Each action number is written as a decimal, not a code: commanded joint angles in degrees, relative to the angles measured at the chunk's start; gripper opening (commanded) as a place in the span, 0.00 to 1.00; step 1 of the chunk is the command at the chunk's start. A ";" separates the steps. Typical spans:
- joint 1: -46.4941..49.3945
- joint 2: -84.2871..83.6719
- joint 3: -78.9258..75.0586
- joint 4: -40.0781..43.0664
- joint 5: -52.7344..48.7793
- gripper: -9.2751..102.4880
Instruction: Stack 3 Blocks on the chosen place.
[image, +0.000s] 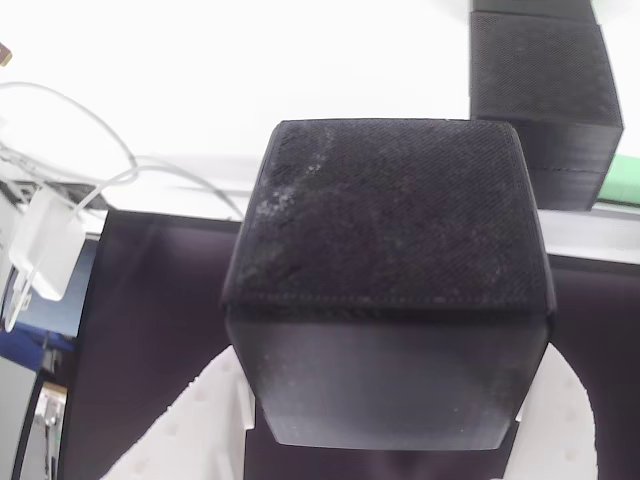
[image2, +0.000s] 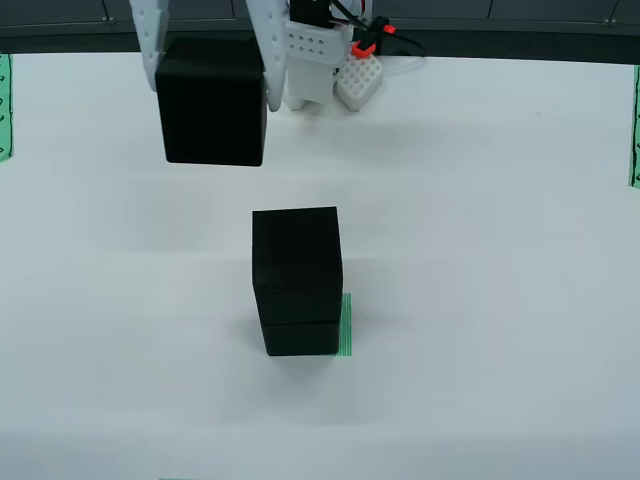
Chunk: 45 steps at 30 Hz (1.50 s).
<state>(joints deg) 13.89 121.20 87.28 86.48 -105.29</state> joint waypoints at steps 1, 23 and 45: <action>-3.34 1.32 -2.99 2.02 2.11 0.25; -7.38 -18.63 -15.82 3.08 4.75 0.25; -8.70 -26.28 -19.78 2.20 6.42 0.25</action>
<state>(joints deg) 5.71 94.57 70.22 89.30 -99.49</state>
